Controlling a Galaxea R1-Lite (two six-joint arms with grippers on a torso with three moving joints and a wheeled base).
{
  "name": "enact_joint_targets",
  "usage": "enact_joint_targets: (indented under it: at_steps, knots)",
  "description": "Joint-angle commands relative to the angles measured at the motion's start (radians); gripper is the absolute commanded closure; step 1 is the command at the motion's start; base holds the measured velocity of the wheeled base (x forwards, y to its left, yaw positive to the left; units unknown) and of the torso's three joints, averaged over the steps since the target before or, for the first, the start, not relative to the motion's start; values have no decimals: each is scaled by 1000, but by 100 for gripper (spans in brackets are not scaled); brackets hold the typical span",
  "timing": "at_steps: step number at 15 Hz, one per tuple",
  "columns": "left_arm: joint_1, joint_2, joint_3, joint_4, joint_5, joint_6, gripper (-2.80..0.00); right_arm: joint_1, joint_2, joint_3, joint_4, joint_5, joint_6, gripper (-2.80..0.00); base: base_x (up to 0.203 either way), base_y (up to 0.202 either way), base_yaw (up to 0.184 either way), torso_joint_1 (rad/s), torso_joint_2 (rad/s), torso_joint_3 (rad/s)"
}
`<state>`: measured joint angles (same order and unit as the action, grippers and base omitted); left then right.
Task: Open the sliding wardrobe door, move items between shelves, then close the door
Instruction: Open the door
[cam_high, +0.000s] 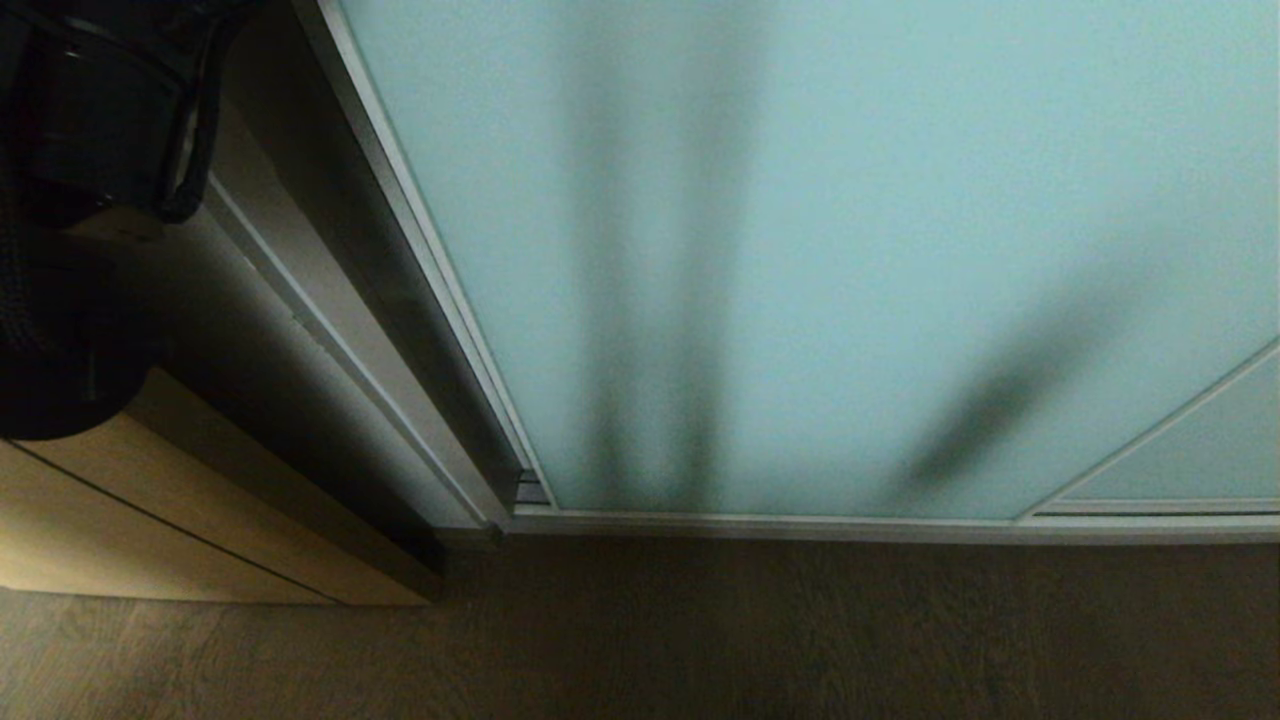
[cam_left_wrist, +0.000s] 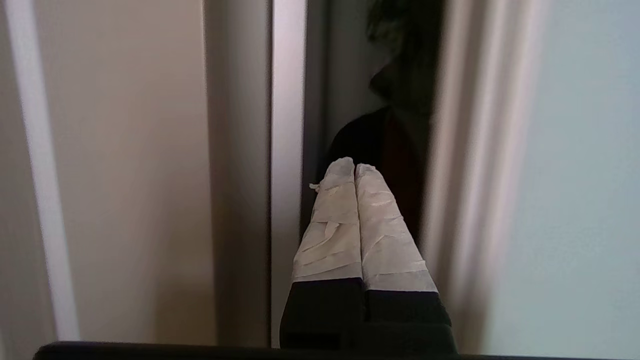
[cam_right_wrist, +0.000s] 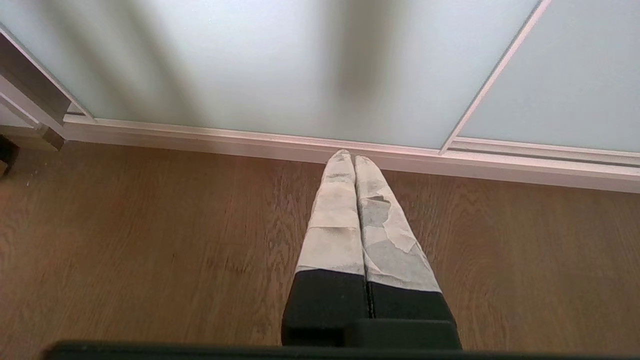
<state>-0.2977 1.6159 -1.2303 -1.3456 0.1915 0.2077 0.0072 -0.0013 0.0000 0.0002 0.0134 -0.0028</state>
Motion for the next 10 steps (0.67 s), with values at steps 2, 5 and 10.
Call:
enact_joint_targets:
  at_steps: [2,5,10]
  knots:
    - [0,36,-9,-10,8,4,0,0,-3,0,0,0,0,0,0,0,0,0,0,0]
    - [0,73,-32,-12,8,8,0,0,-2,0,0,0,0,0,0,0,0,0,0,0]
    - [-1,131,-58,-19,7,7,0,0,-2,0,0,0,0,0,0,0,0,0,0,0]
